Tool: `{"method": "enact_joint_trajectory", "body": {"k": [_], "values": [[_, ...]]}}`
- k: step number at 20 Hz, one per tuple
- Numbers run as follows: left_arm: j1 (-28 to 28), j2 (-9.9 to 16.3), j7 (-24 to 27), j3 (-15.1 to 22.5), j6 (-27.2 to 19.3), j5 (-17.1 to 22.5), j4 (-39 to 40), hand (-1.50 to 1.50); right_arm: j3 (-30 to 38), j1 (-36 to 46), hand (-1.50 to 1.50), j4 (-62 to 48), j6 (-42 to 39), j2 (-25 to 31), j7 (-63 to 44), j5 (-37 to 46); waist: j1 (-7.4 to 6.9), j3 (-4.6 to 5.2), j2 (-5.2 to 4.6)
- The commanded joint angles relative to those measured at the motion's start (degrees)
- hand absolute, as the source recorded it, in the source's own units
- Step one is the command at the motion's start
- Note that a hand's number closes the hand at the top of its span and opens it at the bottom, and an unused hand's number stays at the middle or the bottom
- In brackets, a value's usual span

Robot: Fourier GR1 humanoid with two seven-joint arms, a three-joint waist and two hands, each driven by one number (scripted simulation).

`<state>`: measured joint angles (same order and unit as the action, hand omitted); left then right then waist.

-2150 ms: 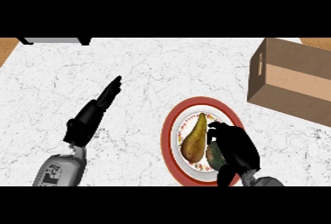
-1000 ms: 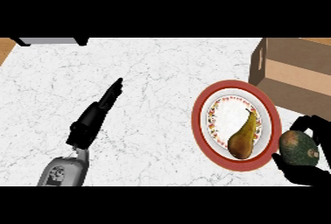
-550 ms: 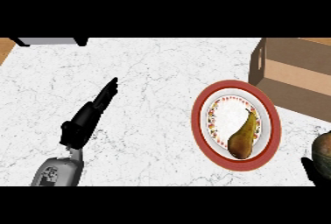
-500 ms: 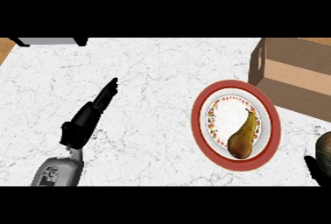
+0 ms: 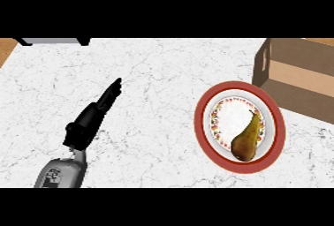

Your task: Pick the squash from the plate and place it in the cardboard box

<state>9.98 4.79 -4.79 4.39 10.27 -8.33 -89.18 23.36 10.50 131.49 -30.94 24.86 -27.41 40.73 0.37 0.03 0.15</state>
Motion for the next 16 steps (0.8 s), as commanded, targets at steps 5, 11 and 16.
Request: {"method": "enact_joint_trajectory", "body": {"k": [5, 11, 16], "values": [[1.01, -2.13, -0.57, 1.17, -1.27, -1.44, 0.13, 0.0, 3.37, 14.34, 1.5, -10.26, -2.69, 5.98, -6.29, -6.29, -0.62, 0.0, -0.15], [0.79, 0.09, 0.55, -1.32, 1.41, 0.37, 1.38, 0.0, 1.94, 17.86, 1.5, -22.03, 5.09, 6.21, -0.99, -4.38, -0.77, -0.01, -0.2], [0.44, -1.21, -3.46, 0.11, 0.78, -0.12, -2.66, 0.0, 3.98, 21.34, 1.5, -30.68, 4.93, 12.63, 2.4, -4.49, -0.62, -0.02, -0.13]]}}
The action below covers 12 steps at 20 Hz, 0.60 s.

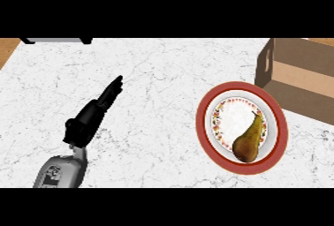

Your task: Pick the squash from the plate and place it in the cardboard box

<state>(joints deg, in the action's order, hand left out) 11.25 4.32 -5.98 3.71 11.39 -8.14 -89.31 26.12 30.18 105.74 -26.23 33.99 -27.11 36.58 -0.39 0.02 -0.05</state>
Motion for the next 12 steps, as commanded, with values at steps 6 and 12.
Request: {"method": "enact_joint_trajectory", "body": {"k": [6, 12], "values": [[1.77, 1.37, 0.0, -1.84, 1.96, 1.55, 0.21, 0.0, -6.15, 6.29, 1.5, -25.47, 13.27, 3.51, 11.8, 10.25, -0.97, -0.03, -0.35], [2.91, -2.58, -0.69, 1.13, -2.05, -2.38, 2.71, 0.0, -7.28, 4.56, 1.5, -37.02, 21.13, 2.51, 19.04, 13.52, -0.17, -0.04, -0.21]]}}
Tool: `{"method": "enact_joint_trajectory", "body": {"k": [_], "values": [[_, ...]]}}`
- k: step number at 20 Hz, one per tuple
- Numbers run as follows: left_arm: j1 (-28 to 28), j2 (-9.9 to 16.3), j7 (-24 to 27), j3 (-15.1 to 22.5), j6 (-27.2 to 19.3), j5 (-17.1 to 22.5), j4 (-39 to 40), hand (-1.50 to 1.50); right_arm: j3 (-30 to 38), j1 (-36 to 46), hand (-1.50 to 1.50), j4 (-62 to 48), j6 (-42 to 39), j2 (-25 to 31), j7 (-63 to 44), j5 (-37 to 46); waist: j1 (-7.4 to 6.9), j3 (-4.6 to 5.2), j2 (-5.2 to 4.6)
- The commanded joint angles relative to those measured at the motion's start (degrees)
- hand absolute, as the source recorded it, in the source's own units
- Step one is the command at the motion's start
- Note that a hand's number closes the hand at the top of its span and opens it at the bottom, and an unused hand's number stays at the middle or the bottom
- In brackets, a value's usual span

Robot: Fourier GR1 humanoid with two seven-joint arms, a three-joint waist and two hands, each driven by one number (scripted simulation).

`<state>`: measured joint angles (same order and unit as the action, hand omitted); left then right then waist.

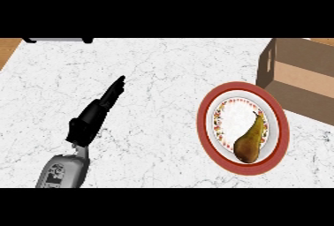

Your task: Pick the squash from the plate and place it in the cardboard box

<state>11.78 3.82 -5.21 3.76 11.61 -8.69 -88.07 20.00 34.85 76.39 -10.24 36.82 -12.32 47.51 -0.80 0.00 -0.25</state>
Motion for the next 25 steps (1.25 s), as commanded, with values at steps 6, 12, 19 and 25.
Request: {"method": "enact_joint_trajectory", "body": {"k": [6, 12, 19, 25], "values": [[-1.49, 0.71, 0.02, -0.74, 0.76, 0.6, -1.24, 0.0, 2.67, 2.22, -1.5, -17.61, 5.69, -4.96, 0.18, -1.6, -0.03, -0.02, 0.02], [1.28, -1.28, 2.12, 0.59, -1.7, -2.47, 2.84, 0.0, 4.6, 7.57, -1.5, -32.02, 7.58, -3.1, 8.74, -4.84, 0.21, -0.02, -0.05], [1.35, -0.36, 2.21, -0.56, -0.34, -0.96, 3.11, 0.0, 16.92, 9.29, -1.5, -31.92, 15.32, -4.3, 17.81, -17.18, 0.44, -0.11, -0.15], [-0.42, -1.11, 2.11, 0.37, -1.36, -1.99, 2.07, 0.0, 27.63, 8.59, -1.5, -34.23, 7.42, 2.6, 21.61, -29.76, 1.12, -0.09, 0.11]]}}
